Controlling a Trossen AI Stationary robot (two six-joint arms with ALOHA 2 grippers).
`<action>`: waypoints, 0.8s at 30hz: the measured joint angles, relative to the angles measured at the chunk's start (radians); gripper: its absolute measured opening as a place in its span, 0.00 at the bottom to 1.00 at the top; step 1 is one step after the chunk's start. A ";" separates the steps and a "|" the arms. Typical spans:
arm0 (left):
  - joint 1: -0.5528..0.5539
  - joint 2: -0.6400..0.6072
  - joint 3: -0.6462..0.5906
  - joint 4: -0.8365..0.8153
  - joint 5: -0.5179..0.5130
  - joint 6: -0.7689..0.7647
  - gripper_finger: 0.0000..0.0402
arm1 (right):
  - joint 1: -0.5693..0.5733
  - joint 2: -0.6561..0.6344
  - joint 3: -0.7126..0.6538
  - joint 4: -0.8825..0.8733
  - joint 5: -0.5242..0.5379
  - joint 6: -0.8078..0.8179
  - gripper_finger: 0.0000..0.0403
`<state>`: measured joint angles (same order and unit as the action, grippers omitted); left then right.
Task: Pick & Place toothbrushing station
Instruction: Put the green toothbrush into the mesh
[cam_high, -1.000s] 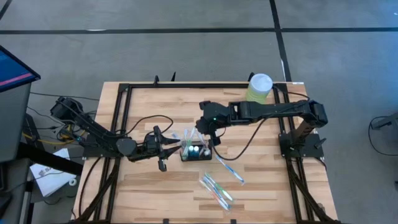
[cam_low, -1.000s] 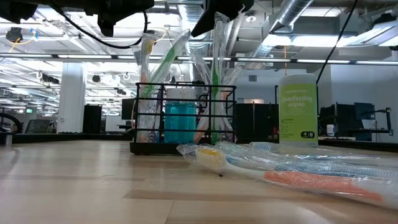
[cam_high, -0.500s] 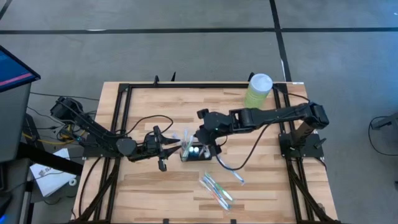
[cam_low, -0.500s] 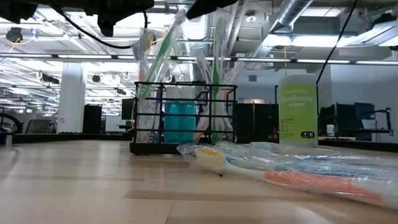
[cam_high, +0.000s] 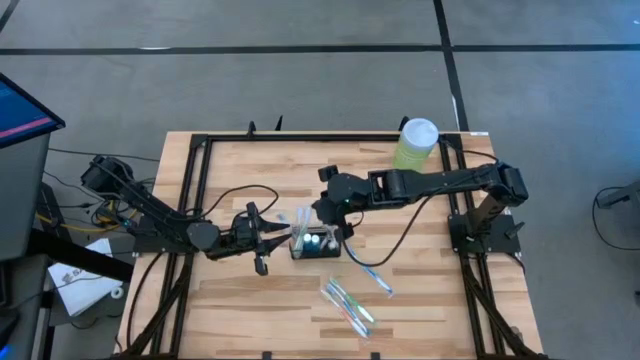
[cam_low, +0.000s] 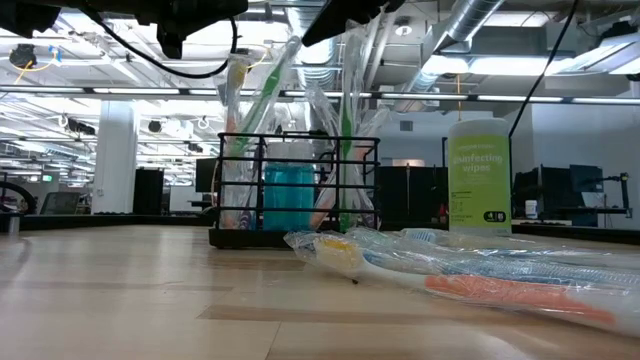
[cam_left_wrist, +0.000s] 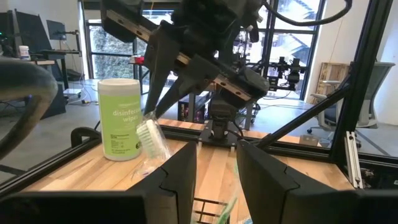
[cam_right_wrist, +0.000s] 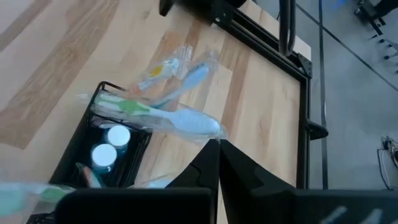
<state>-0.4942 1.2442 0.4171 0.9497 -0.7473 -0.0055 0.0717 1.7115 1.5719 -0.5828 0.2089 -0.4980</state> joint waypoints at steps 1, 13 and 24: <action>0.000 0.000 0.000 0.000 0.000 0.000 0.27 | -0.001 0.000 0.000 0.001 -0.001 0.000 0.00; 0.000 0.000 0.000 0.000 0.002 0.000 0.27 | 0.057 0.000 0.000 0.044 0.015 -0.052 0.00; 0.000 0.000 0.000 -0.004 -0.001 0.000 0.27 | 0.068 0.000 0.049 0.010 0.054 -0.078 0.00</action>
<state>-0.4942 1.2442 0.4171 0.9459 -0.7479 -0.0053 0.1394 1.7111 1.6212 -0.5733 0.2634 -0.5760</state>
